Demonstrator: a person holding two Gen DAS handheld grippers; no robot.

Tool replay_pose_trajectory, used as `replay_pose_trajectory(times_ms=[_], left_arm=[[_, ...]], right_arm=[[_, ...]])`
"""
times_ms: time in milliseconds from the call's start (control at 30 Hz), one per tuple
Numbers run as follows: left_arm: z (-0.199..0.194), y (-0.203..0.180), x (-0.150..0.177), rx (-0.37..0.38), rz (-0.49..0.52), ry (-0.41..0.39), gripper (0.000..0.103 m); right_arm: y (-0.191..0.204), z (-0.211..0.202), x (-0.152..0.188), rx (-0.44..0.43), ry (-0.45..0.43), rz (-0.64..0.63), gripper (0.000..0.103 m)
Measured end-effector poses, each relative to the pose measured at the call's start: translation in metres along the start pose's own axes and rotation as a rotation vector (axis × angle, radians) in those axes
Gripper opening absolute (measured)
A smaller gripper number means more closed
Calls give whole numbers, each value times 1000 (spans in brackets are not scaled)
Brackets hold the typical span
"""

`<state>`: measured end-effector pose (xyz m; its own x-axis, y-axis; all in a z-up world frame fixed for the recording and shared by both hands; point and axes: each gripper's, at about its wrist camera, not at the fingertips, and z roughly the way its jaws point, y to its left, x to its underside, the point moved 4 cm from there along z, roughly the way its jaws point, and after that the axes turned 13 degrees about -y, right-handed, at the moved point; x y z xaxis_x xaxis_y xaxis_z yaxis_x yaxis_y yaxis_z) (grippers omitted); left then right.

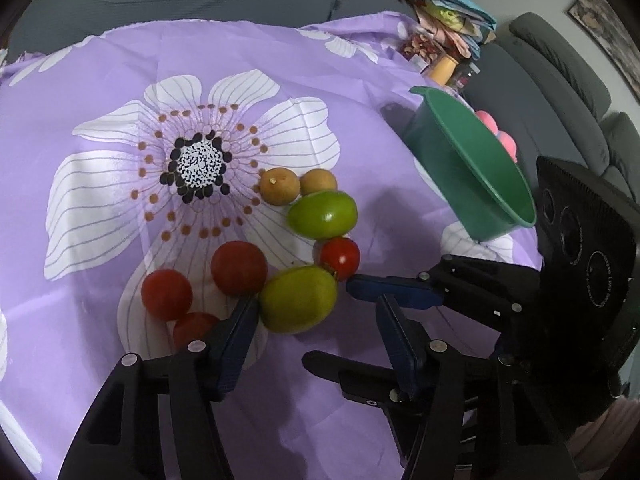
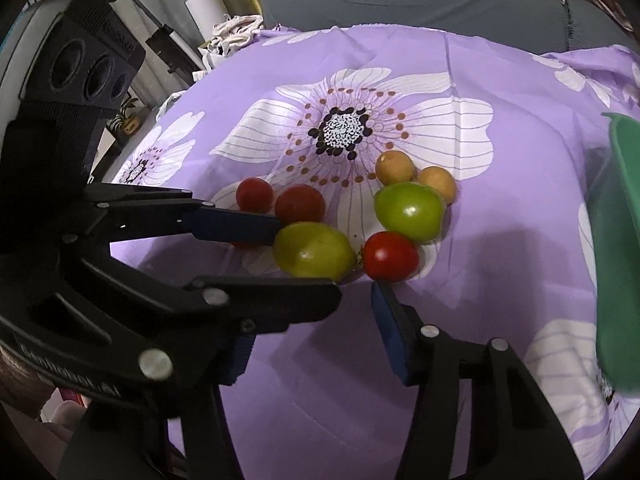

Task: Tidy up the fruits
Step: 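Grasp the large green plum with the right gripper, then carry the green plum into the green bowl and open the right gripper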

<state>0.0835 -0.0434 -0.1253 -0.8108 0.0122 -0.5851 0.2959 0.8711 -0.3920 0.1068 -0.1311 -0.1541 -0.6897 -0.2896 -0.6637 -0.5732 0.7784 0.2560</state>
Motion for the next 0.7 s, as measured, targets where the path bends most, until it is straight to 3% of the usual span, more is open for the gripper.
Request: replay_pose_trajectory(times_ms=[100,233,367,700], left_arm=[[2,3,0,3,-8,4,60],[4,10,-1,4,-23,6,46],[4,13,-2,26,-47,5,45],[-3,6,-6,29,-23,-12,45]], right_arm=[[0,7,-3,2,15,-15,49],[-1,15,-7,7,29,-26,46],[1,20,-10,9,39,-55,40],[0,10,-12,15,4,-48,40]])
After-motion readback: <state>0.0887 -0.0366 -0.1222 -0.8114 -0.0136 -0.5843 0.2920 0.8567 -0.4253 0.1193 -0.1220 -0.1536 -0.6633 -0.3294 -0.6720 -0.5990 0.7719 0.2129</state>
